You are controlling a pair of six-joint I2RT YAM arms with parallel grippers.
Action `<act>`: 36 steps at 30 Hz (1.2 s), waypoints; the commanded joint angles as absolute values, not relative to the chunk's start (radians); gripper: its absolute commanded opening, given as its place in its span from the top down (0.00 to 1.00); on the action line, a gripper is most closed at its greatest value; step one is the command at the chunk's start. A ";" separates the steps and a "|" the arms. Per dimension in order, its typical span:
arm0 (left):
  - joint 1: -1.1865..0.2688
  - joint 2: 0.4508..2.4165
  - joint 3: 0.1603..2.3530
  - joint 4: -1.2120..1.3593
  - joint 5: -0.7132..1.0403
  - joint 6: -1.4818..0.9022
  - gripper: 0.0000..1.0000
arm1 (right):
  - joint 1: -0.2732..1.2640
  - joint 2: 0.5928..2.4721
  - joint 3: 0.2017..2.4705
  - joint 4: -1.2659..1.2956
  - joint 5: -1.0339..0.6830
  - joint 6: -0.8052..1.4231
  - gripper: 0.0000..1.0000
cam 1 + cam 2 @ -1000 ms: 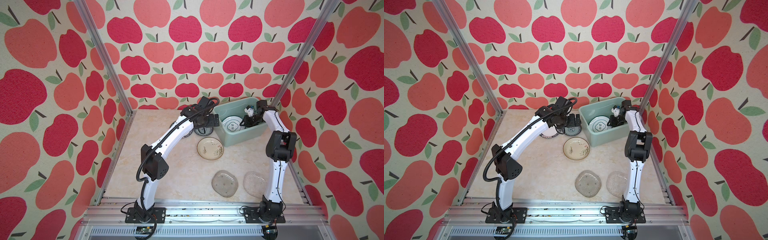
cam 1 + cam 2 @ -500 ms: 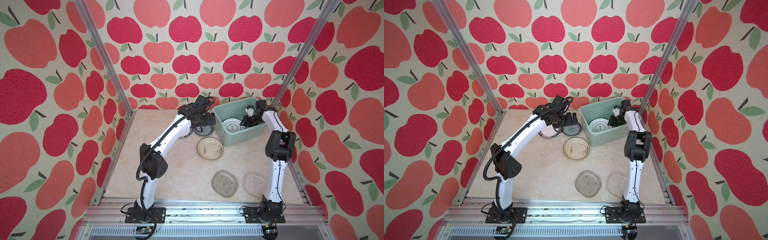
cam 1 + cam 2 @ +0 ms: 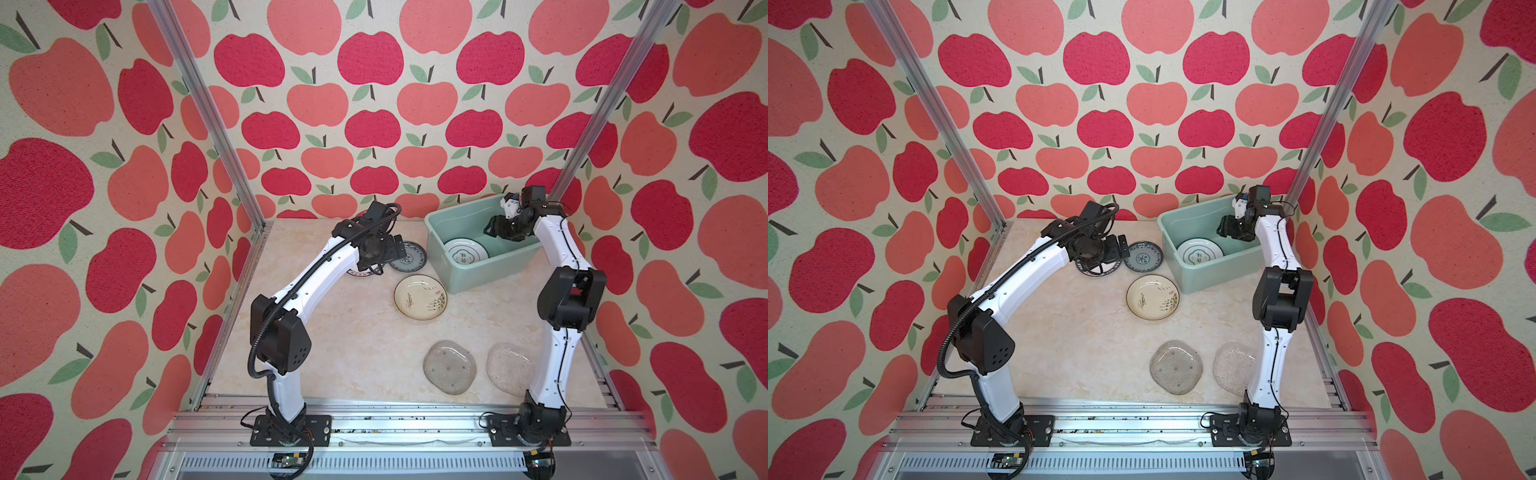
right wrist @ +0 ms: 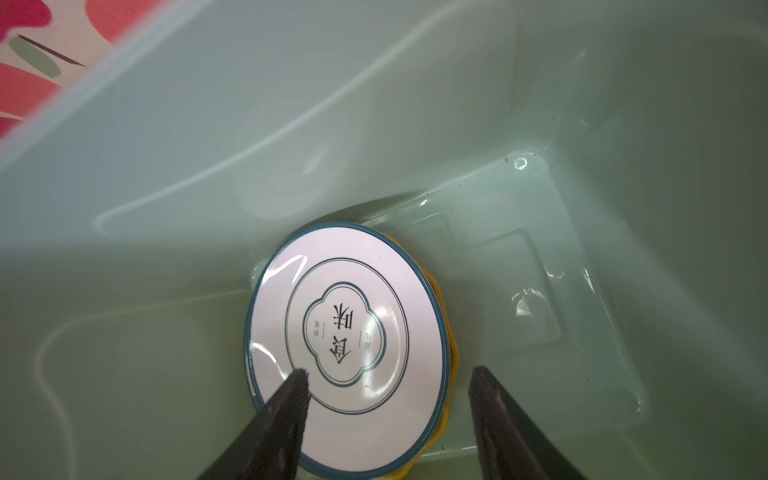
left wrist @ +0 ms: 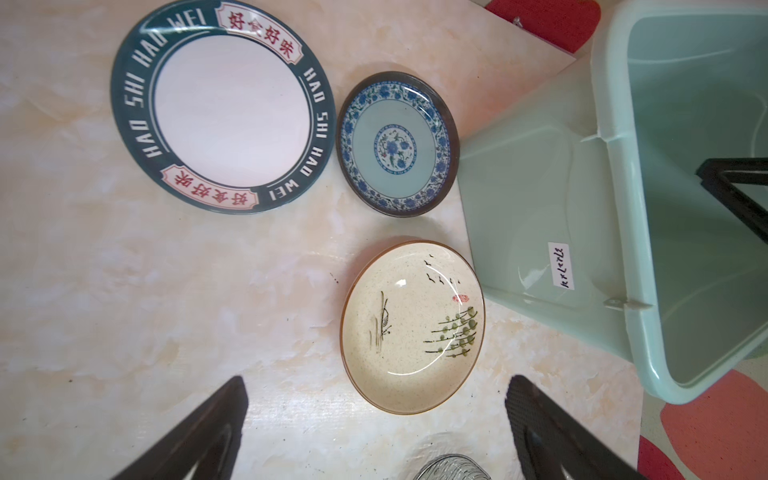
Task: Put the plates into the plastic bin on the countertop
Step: 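Open the right gripper and raise it out of the bin, then push the small HAO SHI HAO WEI plate with the left gripper while right gripper withdraws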
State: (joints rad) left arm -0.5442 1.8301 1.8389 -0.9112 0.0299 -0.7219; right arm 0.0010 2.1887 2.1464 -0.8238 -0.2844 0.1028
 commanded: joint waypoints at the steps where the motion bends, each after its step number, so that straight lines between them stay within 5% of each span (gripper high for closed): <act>1: -0.476 1.734 1.736 -0.862 0.028 -0.782 0.01 | 0.007 2.066 2.117 -0.766 -0.375 0.201 0.36; 13: -0.150 1.662 1.397 -0.615 0.323 -0.731 0.00 | 0.216 1.531 1.429 -0.100 -0.549 0.559 0.36; 24: -0.064 1.937 1.486 -0.513 0.467 -0.540 0.10 | 0.383 1.201 1.145 -0.161 -0.545 0.444 0.39; 36: -0.041 2.141 1.550 -0.395 0.485 -0.609 0.25 | 0.466 1.215 1.087 -0.184 -0.574 0.426 0.42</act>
